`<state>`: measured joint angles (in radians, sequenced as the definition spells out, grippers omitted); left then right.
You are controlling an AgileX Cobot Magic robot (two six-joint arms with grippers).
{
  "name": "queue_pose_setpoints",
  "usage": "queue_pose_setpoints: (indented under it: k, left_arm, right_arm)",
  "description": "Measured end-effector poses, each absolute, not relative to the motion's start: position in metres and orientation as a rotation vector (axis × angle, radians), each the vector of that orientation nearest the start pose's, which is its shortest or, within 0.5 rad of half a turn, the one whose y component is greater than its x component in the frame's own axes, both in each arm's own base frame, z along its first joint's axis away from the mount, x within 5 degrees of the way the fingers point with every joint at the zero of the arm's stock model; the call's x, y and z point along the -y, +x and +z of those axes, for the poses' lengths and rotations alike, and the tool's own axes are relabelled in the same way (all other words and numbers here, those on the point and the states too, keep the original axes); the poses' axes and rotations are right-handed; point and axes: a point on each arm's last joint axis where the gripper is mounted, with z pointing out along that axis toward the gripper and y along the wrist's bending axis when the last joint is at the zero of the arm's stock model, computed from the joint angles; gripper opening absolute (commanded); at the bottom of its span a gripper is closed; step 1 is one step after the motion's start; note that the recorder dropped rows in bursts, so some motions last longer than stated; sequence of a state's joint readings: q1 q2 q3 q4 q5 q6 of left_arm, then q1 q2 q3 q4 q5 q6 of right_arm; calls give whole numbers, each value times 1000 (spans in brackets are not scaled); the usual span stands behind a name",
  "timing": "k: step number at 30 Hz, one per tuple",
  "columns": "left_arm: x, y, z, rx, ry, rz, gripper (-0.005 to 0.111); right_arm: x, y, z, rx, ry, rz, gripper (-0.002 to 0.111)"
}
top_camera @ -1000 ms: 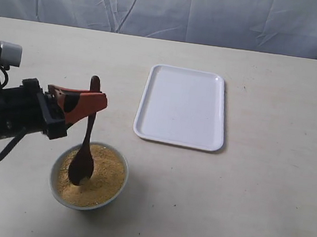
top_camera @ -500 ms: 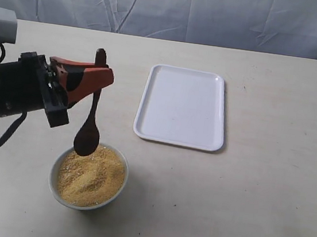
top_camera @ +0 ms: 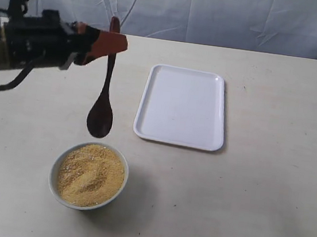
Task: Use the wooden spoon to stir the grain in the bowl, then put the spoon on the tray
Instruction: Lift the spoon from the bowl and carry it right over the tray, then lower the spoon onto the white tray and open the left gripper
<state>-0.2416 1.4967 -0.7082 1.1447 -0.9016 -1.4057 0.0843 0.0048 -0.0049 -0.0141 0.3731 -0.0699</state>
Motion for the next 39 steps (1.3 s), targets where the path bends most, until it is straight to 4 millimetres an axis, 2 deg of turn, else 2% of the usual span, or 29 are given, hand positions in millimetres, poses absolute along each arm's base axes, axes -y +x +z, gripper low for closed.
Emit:
queue_pose_setpoints:
  k: [4,5,9,12,16,20,24,31,33,37,39]
  left_arm:
    - [154,287,271,-1951,346,-1049,0]
    - [163,294,278,-1951,327,-1050,0]
    - [191,324,277,-1990,230,-1129,0]
    - [211,350,261,-2046,138,-1196,0]
    - [238,381,228,-2121,44,-1260,0]
    - [266,398,196,-2171,27,-1300,0]
    - [284,413,172,-2197,-5,-1330,0]
    - [290,426,131,-2259,-48,-1298,0]
    - [289,426,123,-2280,-37,-1264,7]
    - [288,426,121,-2298,37,-1194,32]
    - [287,425,120,-2303,58,-1177,36]
  right_arm:
    - [-4,53,181,-1850,-152,-4,0]
    - [-4,53,181,-1850,-152,-4,0]
    - [-4,53,181,-1850,-152,-4,0]
    - [-4,53,181,-1850,-152,-4,0]
    - [-4,53,181,-1850,-152,-4,0]
    - [-4,53,181,-1850,-152,-4,0]
    - [-4,53,181,-1850,-152,-4,0]
    - [-4,53,181,-1850,-152,-4,0]
    - [-4,53,181,-1850,-152,-4,0]
    - [-4,53,181,-1850,-152,-4,0]
    - [-4,53,181,-1850,-152,-4,0]
